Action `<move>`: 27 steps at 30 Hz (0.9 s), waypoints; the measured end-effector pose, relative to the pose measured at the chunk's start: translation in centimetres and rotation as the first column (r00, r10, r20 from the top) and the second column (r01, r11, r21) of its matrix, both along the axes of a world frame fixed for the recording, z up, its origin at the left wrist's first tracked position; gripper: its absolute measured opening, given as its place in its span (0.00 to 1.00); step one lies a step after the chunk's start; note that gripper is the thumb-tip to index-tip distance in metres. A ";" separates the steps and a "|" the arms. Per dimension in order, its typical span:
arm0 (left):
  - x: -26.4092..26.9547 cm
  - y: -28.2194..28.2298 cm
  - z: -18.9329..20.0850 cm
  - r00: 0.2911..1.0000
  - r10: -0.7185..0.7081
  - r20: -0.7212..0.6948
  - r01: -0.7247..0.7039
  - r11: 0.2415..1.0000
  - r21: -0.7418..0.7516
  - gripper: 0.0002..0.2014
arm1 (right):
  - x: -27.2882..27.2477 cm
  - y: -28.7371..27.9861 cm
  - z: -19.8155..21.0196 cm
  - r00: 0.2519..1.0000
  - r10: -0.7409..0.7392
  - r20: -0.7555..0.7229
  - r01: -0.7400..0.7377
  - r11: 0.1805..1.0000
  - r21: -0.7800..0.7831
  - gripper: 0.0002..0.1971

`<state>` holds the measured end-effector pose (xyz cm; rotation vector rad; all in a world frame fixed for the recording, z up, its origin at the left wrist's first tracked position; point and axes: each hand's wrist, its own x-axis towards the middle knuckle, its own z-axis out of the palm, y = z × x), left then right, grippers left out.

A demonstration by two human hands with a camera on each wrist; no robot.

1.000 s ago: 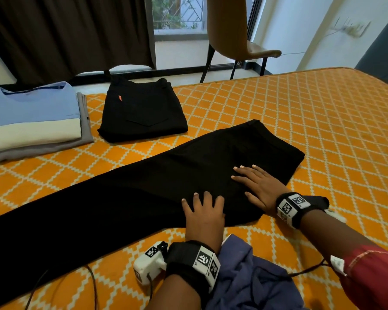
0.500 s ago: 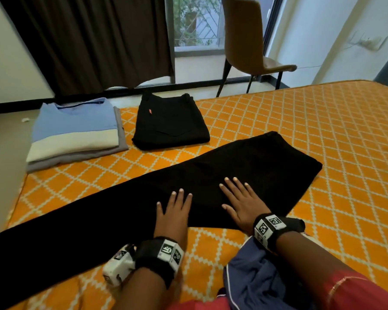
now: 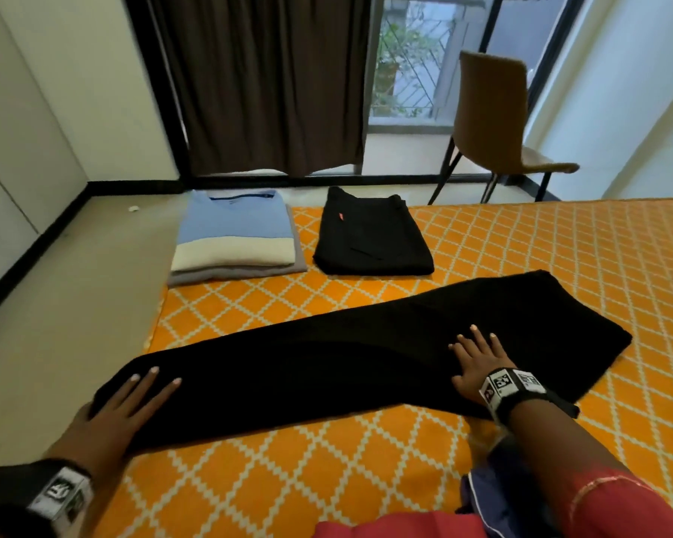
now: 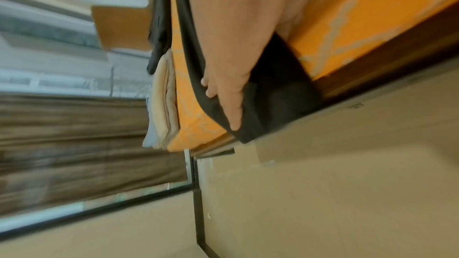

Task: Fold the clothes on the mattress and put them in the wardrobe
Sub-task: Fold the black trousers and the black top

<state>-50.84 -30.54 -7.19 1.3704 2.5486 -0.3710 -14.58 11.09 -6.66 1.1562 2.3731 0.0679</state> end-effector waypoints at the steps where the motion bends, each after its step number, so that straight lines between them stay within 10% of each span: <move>1: -0.5 -1.2 -0.4 1.000 -0.002 0.004 0.002 1.000 0.028 0.59 | -1.8 -0.7 0.6 0.999 -0.038 -0.006 0.038 0.999 0.013 0.35; 4: -0.8 -2.0 -1.6 0.992 0.016 0.129 -0.029 0.994 0.106 0.60 | -9.5 -5.8 0.6 0.960 -0.140 -0.243 0.130 0.990 -0.055 0.35; 6: -0.9 -1.6 -2.1 0.984 0.024 0.176 -0.046 0.991 0.122 0.57 | -15.5 -12.3 -0.2 0.930 -0.146 -0.337 0.083 0.978 -0.192 0.53; 8: -1.3 -1.6 -2.4 0.965 0.119 0.235 -0.151 0.981 0.122 0.58 | -21.4 -19.1 -1.3 0.931 -0.082 -0.357 -0.011 0.968 -0.251 0.74; 12: -2.7 -2.2 -3.2 0.840 0.377 0.389 -0.450 0.886 0.113 0.53 | -29.0 -28.9 -0.8 0.956 0.052 -0.288 -0.151 0.931 -0.332 0.75; 16: -4.3 -3.4 -4.4 0.525 0.473 0.708 -0.686 0.728 0.022 0.46 | -31.0 -31.2 -0.8 0.842 0.297 -0.450 -0.477 0.800 -0.365 0.67; 20: -4.8 -4.4 -3.6 0.241 0.428 0.871 -0.817 0.574 -0.057 0.44 | -27.8 -30.2 1.9 0.724 0.076 -0.685 -0.590 0.583 -0.559 0.34; 27: -4.9 -5.4 -0.6 -0.173 -0.066 0.983 -0.954 0.259 -0.150 0.56 | -21.6 -27.8 -0.6 0.854 0.301 -0.423 -0.435 0.860 -0.266 0.62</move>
